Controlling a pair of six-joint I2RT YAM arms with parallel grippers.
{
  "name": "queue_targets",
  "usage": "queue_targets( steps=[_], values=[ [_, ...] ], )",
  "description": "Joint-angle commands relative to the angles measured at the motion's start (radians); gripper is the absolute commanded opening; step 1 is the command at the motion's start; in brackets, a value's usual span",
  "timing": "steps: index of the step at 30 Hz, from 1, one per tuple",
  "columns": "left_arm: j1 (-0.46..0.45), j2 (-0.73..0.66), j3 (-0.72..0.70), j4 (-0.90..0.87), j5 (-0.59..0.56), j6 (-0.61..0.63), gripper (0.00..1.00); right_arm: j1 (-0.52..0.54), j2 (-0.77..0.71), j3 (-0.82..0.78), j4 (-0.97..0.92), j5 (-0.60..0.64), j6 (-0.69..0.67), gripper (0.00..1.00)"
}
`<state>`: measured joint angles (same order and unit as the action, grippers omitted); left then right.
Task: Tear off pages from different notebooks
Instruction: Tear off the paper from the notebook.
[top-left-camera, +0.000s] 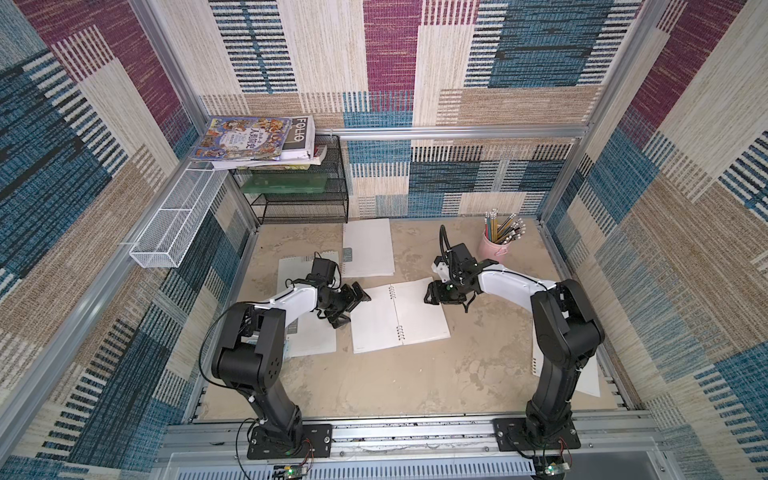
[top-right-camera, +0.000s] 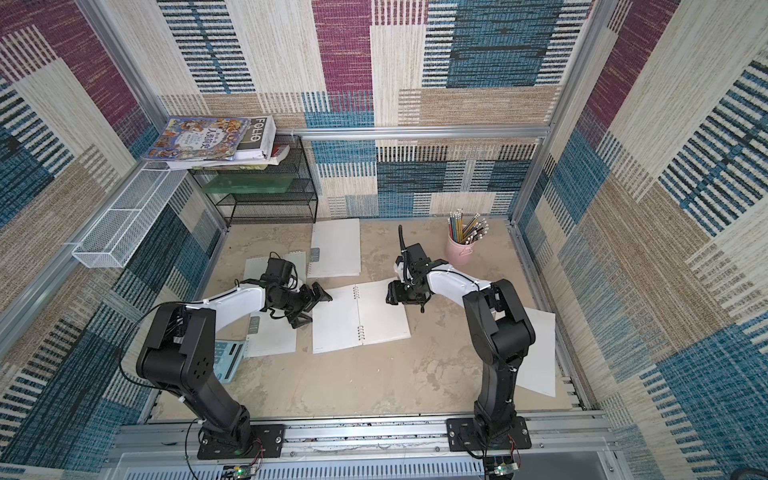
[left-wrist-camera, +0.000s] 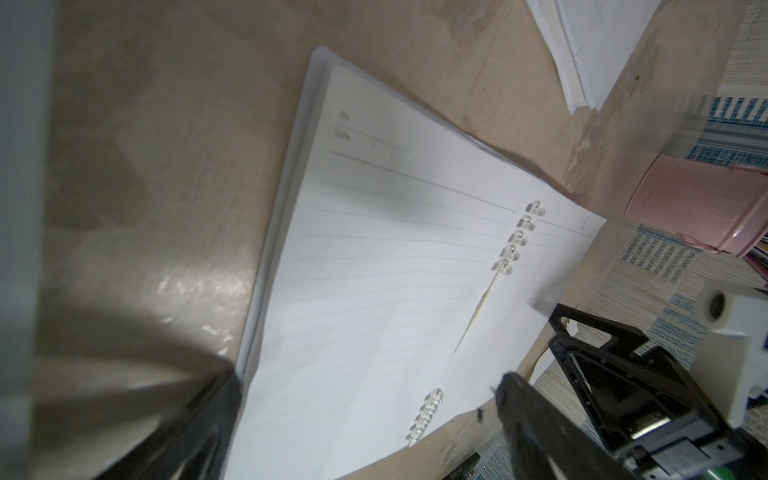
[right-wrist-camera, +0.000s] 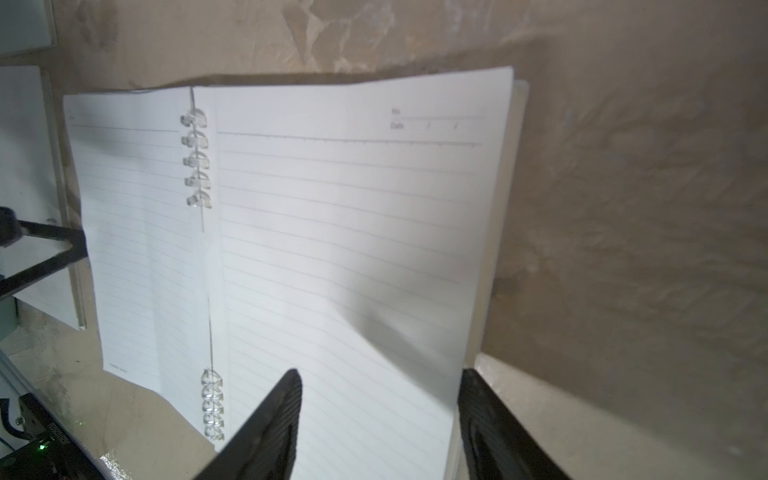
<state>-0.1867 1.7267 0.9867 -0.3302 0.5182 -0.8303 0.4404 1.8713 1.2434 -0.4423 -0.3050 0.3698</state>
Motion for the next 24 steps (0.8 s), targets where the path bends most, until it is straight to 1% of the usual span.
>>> queue_targets(
  steps=[1,13,19,24],
  values=[
    [0.002,0.014,-0.005,-0.020,-0.030,0.011,0.99,0.005,-0.016,0.007,0.012,-0.024,0.007,0.62],
    [0.001,0.028,-0.006,-0.007,-0.017,0.007,0.99,0.035,-0.029,0.039,-0.026,0.003,-0.014,0.59],
    [0.001,0.030,-0.006,-0.007,-0.017,0.010,0.99,0.048,-0.040,0.067,-0.057,0.047,-0.026,0.58],
    [0.001,0.041,-0.006,-0.009,-0.016,0.013,0.99,0.049,-0.061,0.065,-0.045,0.019,-0.032,0.57]
  ],
)
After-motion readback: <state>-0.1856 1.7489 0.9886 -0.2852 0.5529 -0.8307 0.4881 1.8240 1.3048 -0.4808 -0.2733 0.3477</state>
